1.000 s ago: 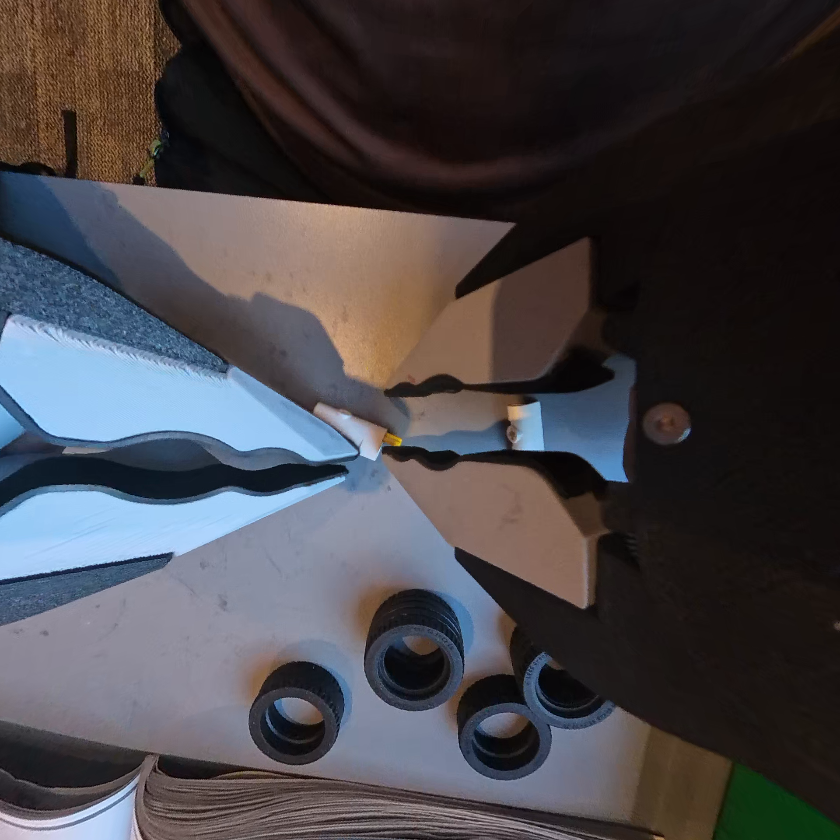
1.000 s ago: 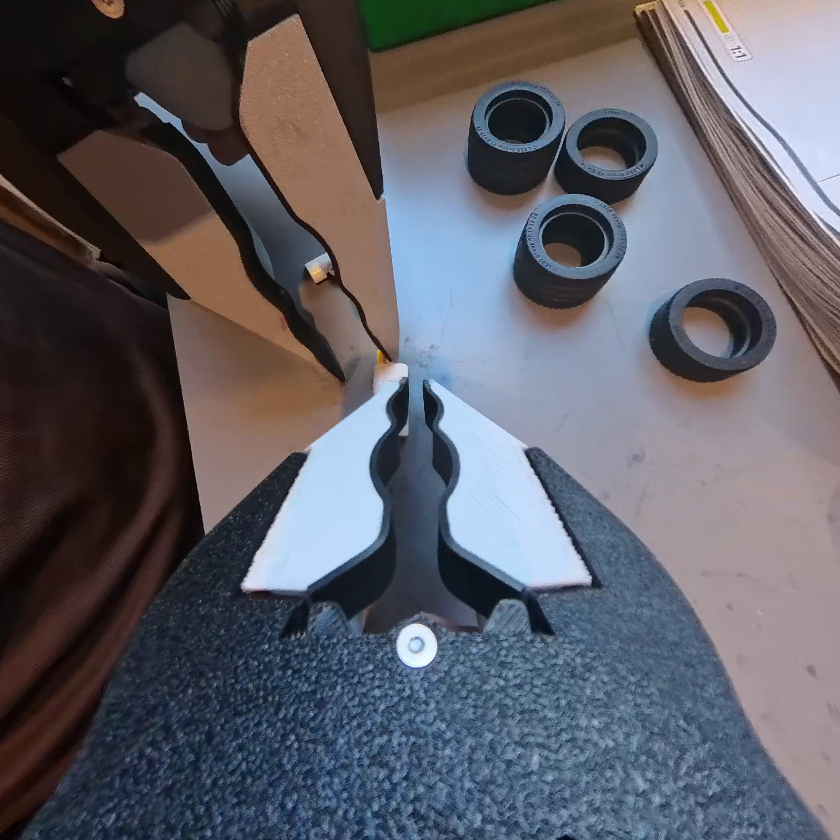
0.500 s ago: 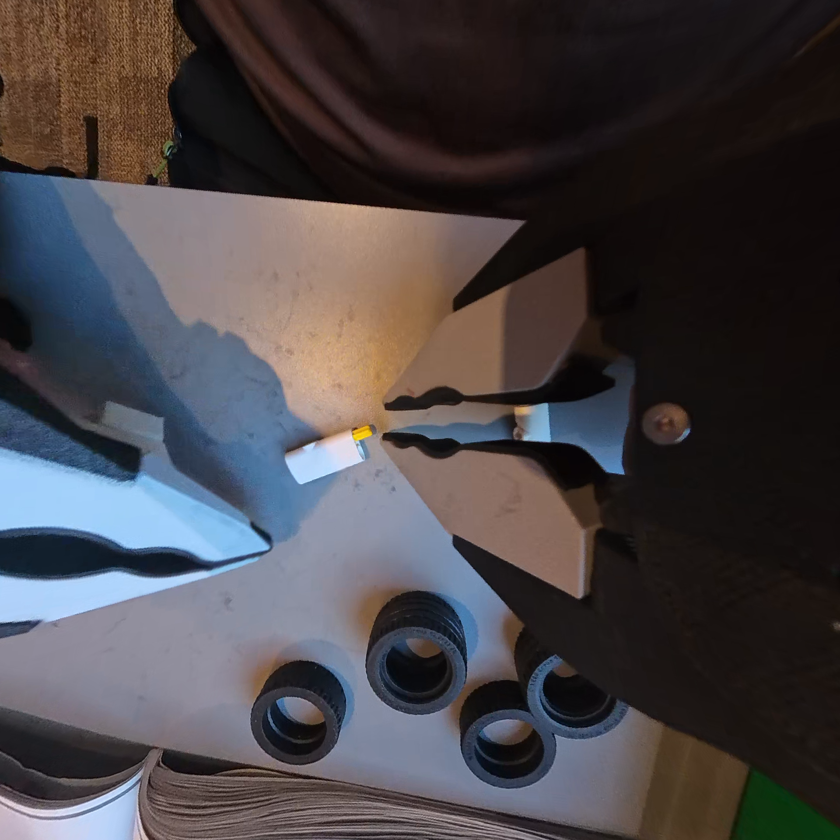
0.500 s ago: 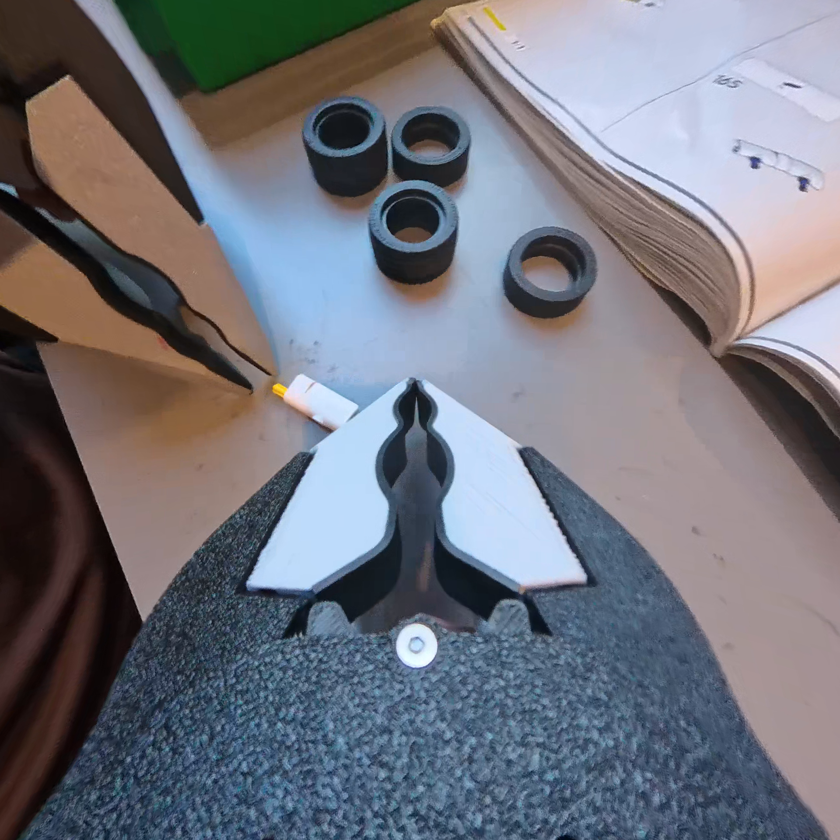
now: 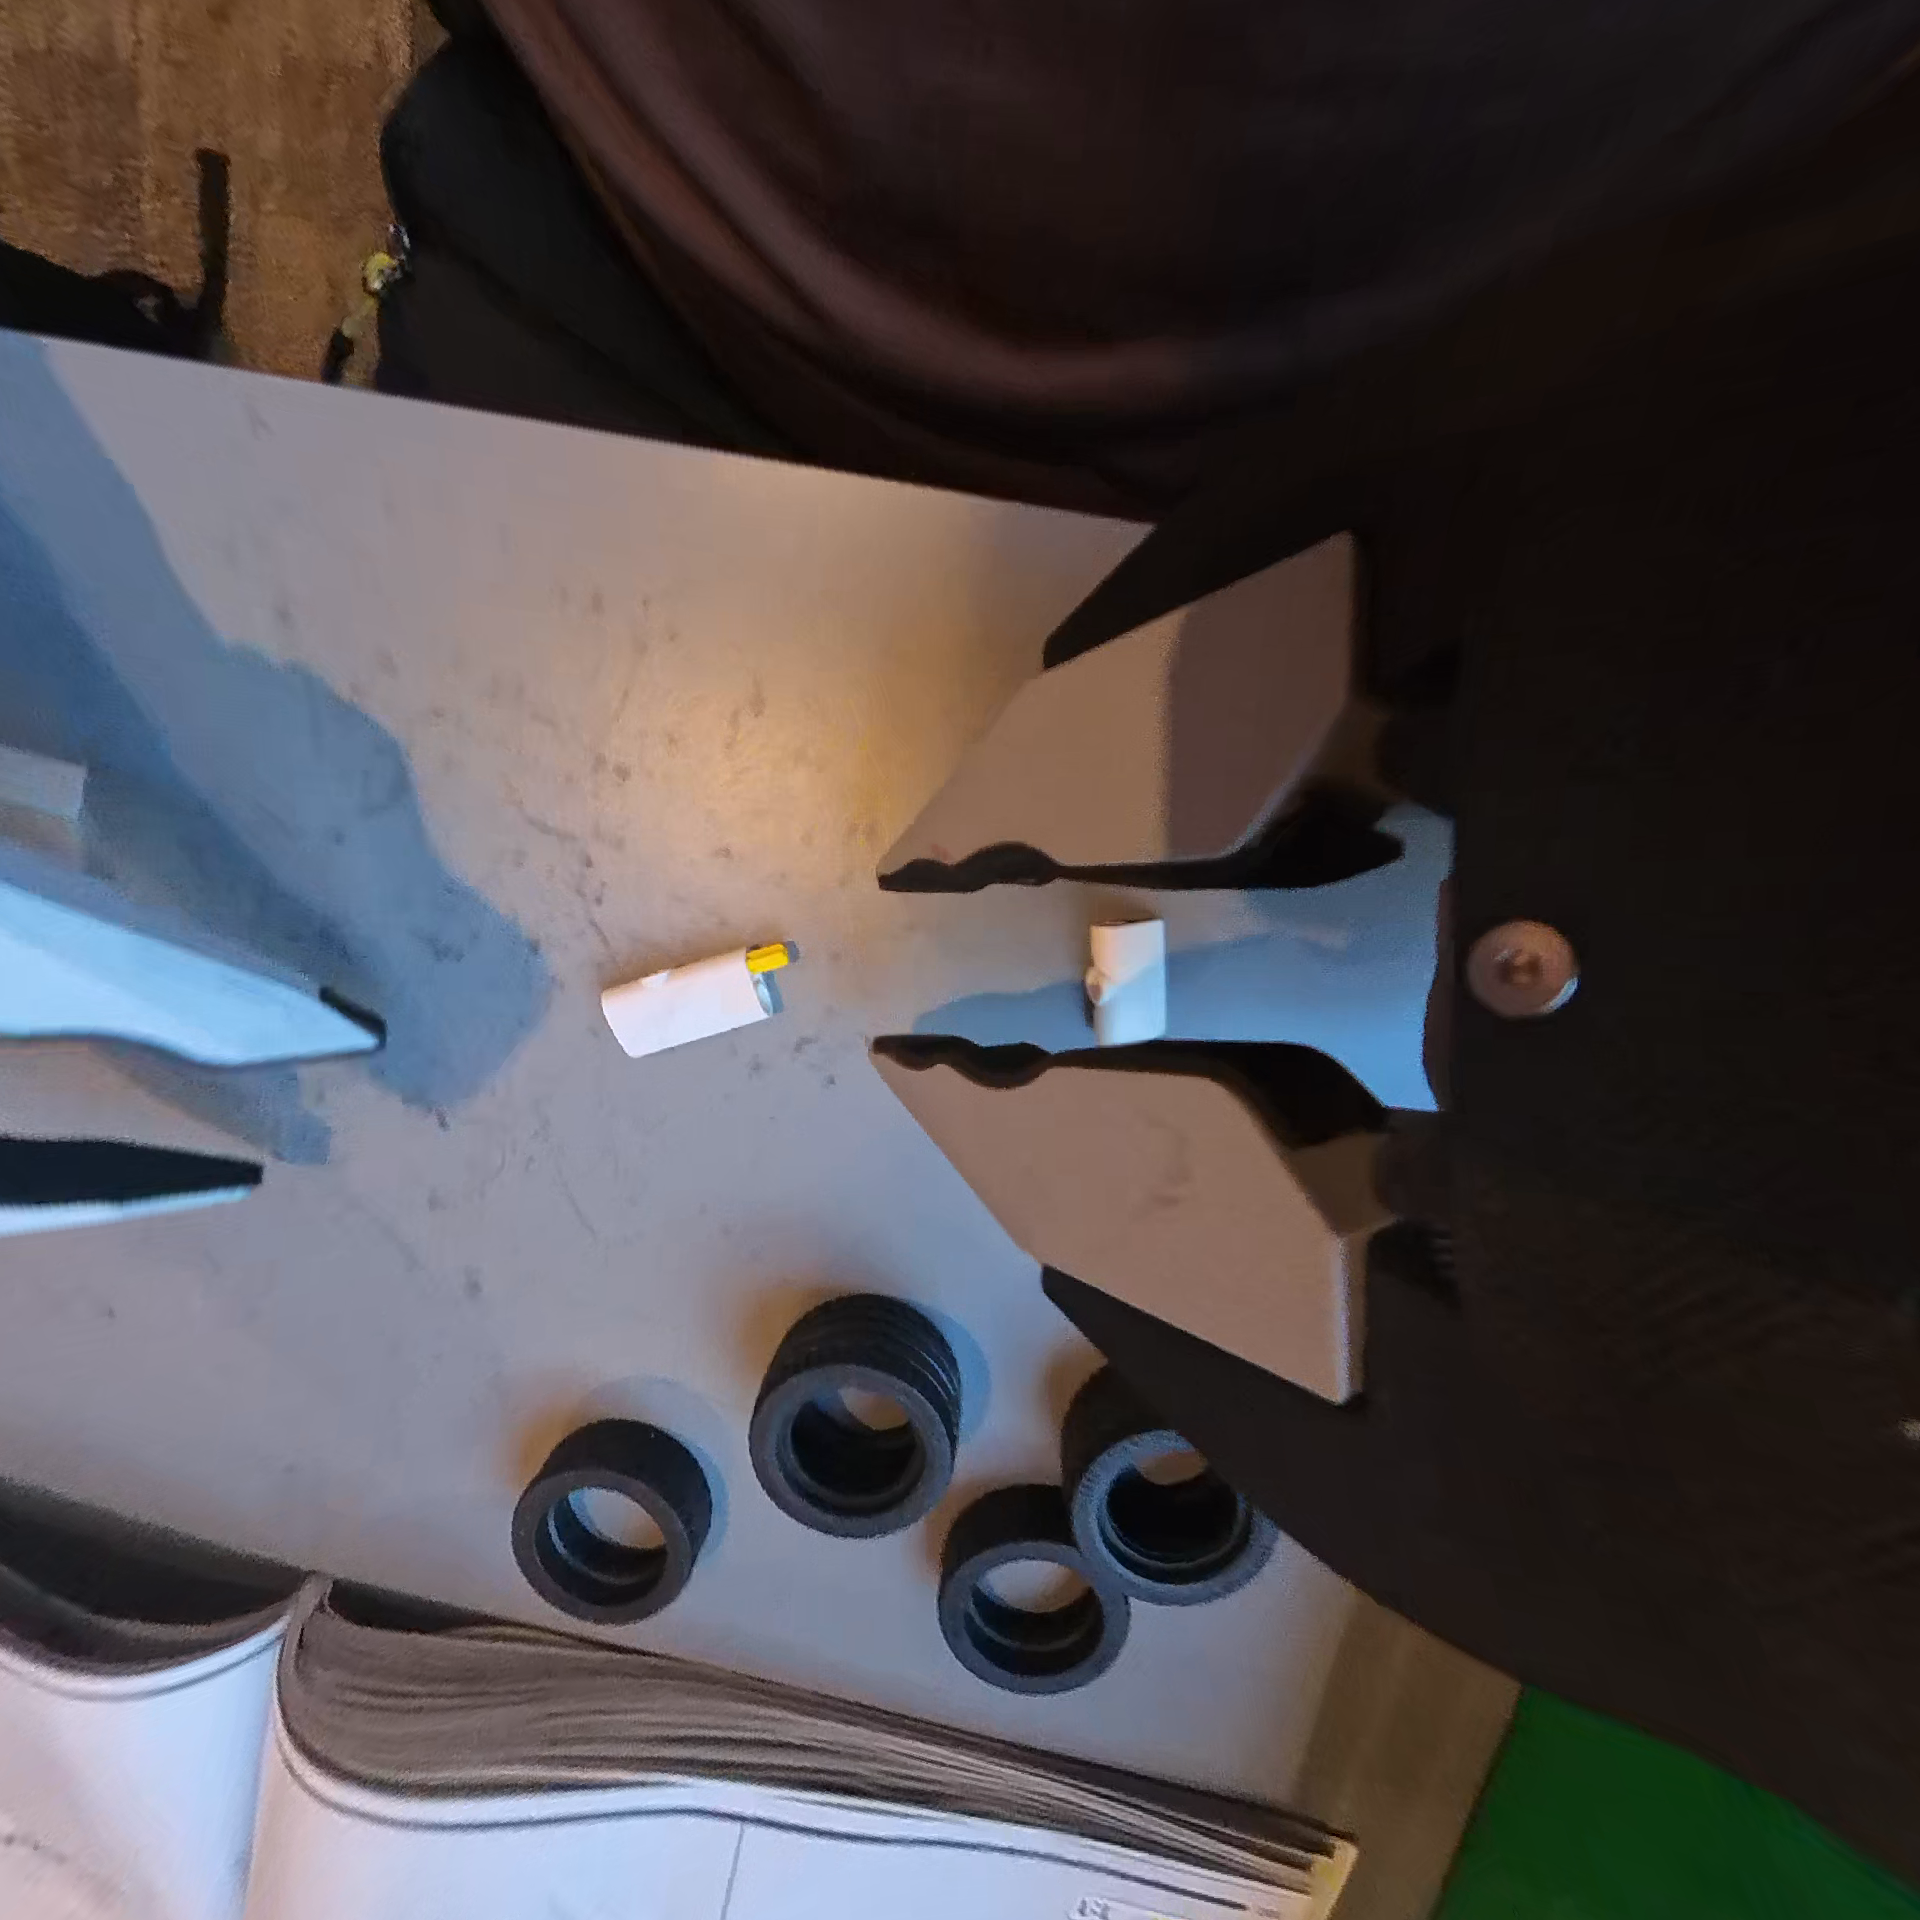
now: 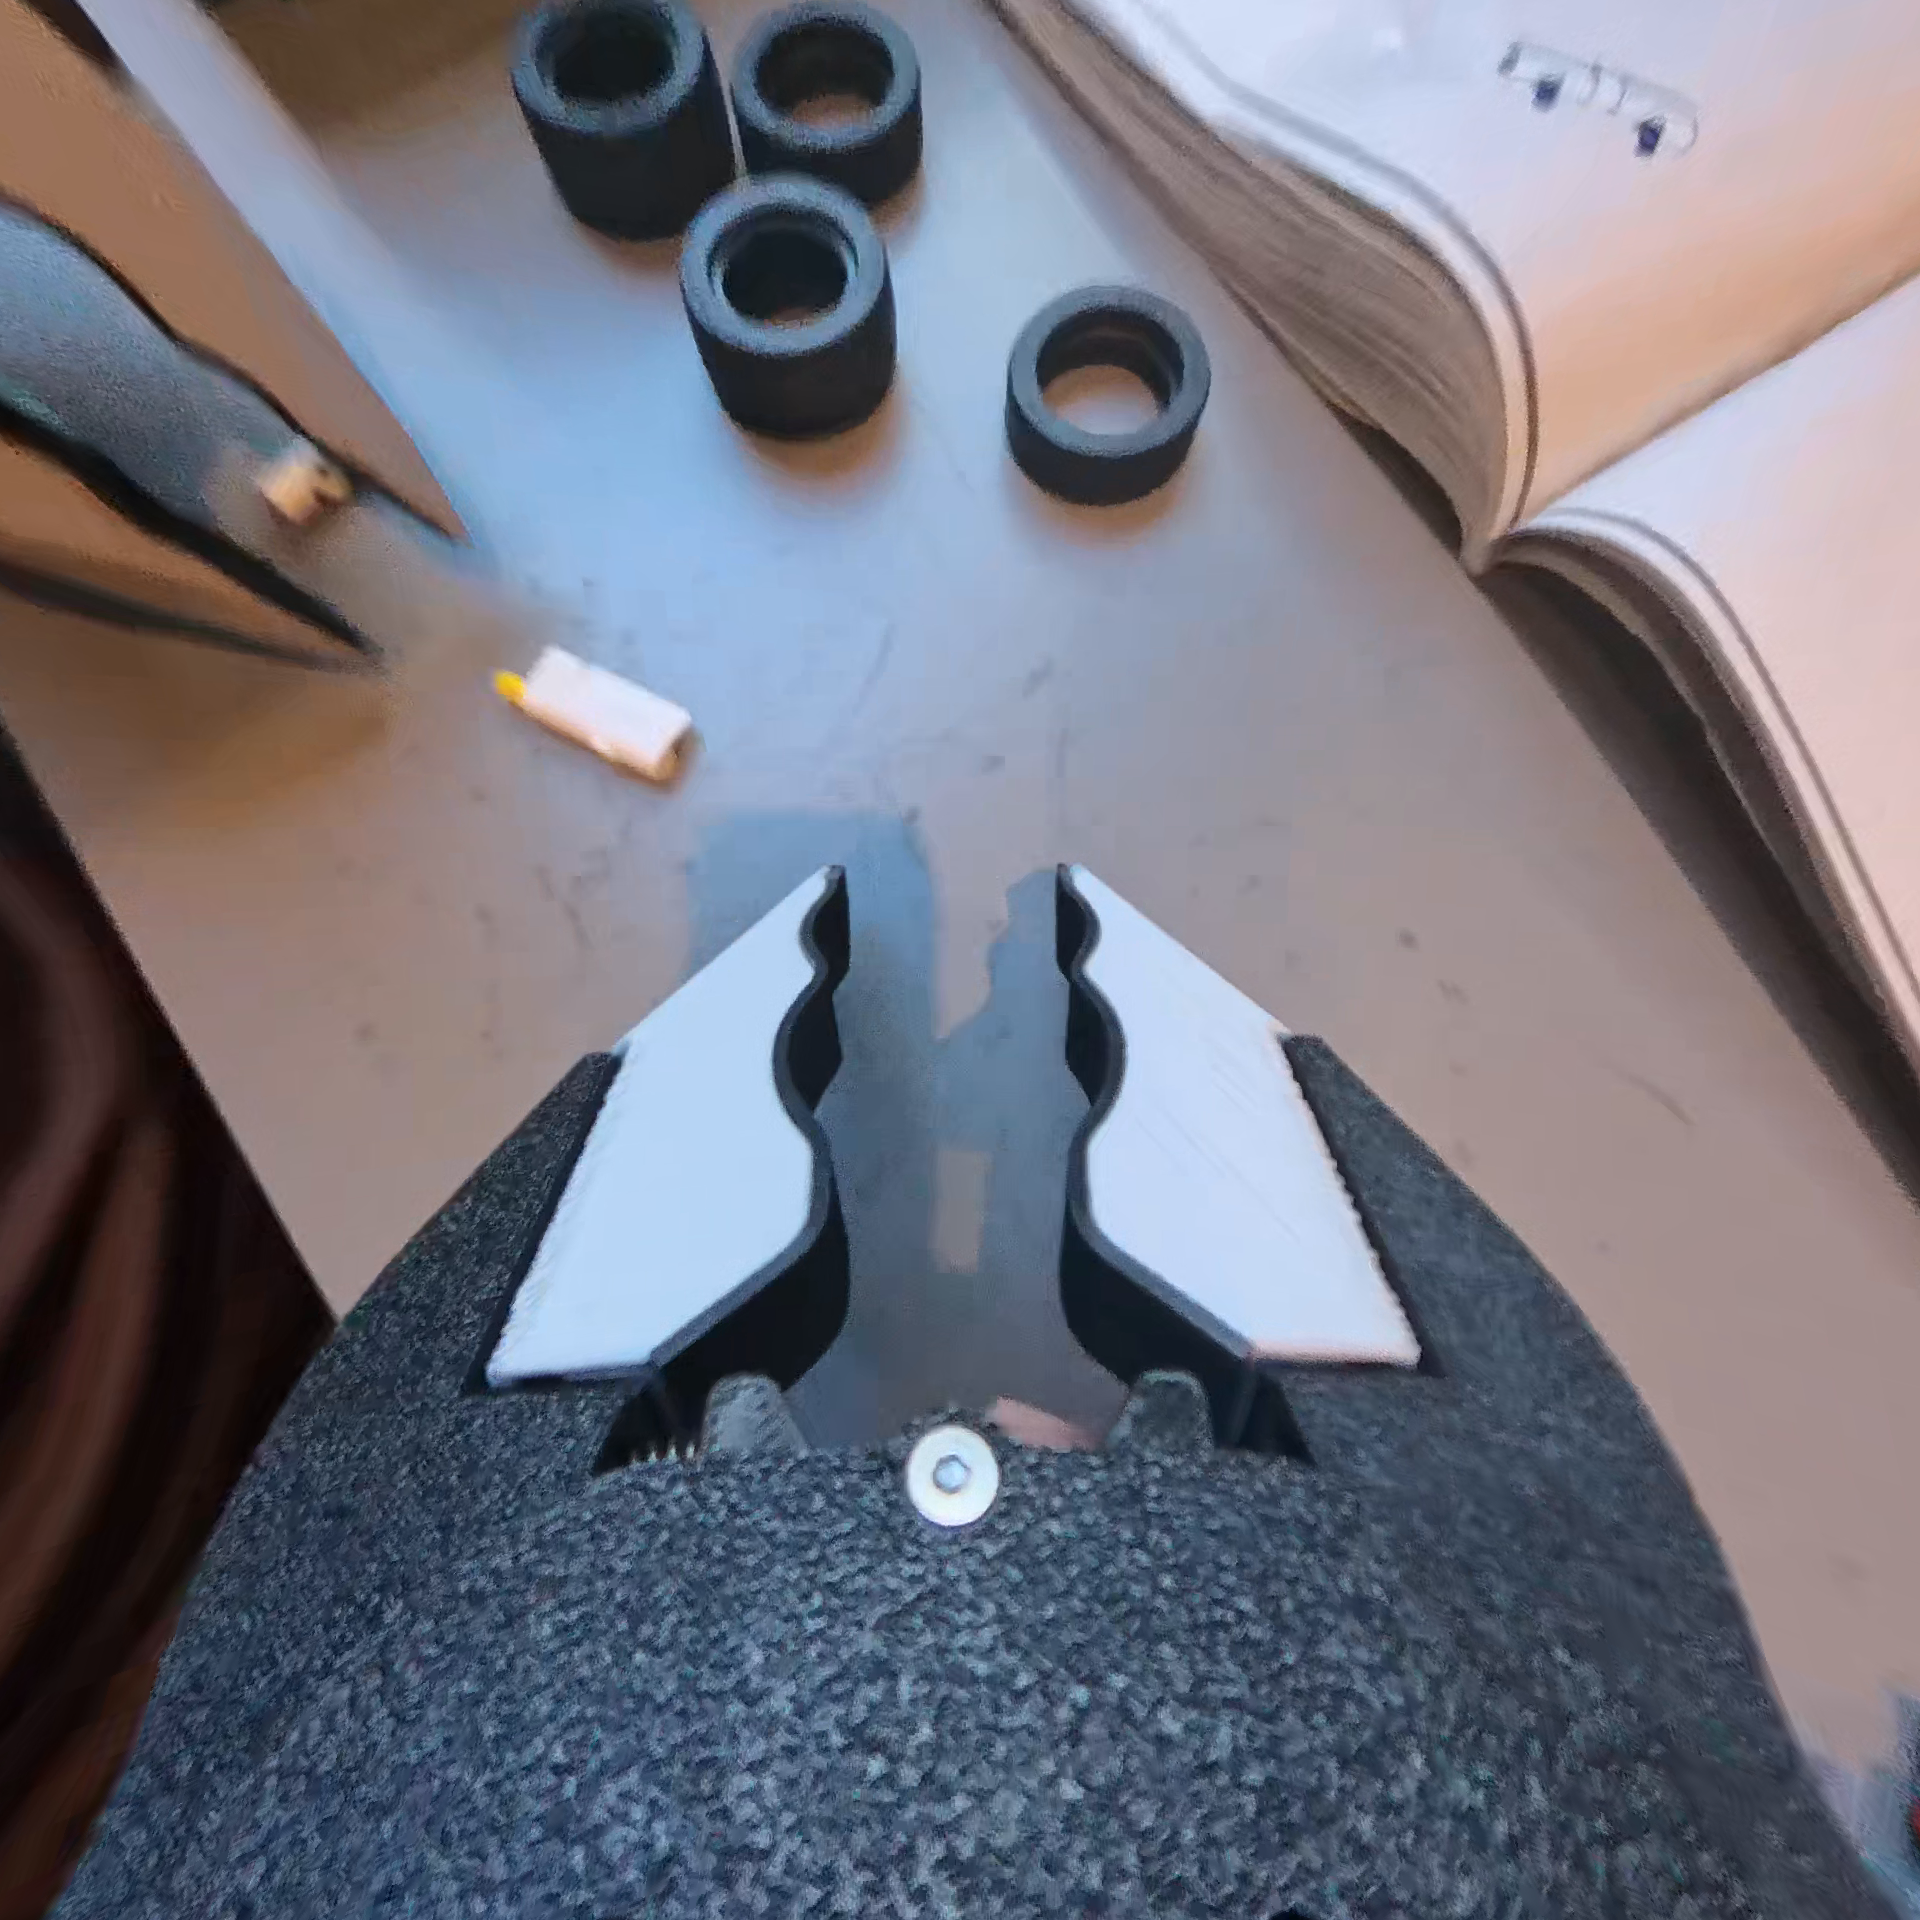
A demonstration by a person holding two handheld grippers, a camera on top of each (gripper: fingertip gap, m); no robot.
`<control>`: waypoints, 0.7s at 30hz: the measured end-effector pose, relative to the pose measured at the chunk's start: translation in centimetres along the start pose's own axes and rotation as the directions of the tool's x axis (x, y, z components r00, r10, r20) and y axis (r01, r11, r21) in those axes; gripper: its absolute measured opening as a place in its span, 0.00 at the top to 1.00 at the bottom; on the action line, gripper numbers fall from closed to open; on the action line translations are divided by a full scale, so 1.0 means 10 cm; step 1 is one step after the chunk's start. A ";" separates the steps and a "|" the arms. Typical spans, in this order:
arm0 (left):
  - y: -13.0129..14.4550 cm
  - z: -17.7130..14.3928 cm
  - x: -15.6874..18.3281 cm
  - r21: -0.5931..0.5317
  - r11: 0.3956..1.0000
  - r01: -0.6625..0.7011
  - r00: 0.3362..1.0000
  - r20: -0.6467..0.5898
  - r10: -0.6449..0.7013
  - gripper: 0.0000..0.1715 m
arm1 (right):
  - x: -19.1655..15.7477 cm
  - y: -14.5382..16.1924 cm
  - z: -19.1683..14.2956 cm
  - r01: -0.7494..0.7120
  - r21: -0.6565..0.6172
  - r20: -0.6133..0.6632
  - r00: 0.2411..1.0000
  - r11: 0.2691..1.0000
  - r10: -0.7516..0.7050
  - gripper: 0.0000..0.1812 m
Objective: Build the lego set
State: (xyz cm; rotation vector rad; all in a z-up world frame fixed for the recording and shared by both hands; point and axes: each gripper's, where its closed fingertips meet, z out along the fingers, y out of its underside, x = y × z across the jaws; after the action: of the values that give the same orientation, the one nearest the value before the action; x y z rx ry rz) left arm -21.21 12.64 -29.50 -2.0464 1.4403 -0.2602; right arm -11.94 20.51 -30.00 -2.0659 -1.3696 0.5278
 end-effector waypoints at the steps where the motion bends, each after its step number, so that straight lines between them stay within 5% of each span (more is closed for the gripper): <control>1: -0.01 -0.04 -0.01 0.013 1.000 0.010 1.000 0.007 -0.010 0.85 | 0.06 0.07 -0.01 0.043 -0.037 -0.045 0.998 0.998 -0.045 0.77; 3: 0.00 -0.15 -0.02 0.032 0.999 0.037 0.999 0.024 -0.038 0.83 | 0.05 0.00 -0.10 0.110 -0.001 -0.064 0.992 0.994 -0.109 0.76; 6: 0.12 -0.34 -0.04 0.024 0.995 0.093 0.995 0.040 -0.094 0.81 | -0.32 -0.22 -0.23 0.175 0.122 0.089 0.978 0.977 -0.187 0.78; 13: 0.57 -0.47 -0.09 -0.077 0.985 0.155 0.985 0.083 -0.149 0.79 | -0.68 -0.32 0.14 0.318 0.087 0.208 0.921 0.944 -0.329 0.79; 21: 0.60 -0.33 -0.09 -0.111 0.986 0.128 0.989 0.092 -0.118 0.84 | -0.76 -0.29 0.32 0.337 0.057 0.266 0.902 0.940 -0.340 0.82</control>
State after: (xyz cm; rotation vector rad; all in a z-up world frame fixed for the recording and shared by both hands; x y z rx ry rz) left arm -27.89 10.94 -30.24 -2.2166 1.3071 -0.1396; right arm -18.85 15.18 -30.39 -1.7354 -1.8367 0.6805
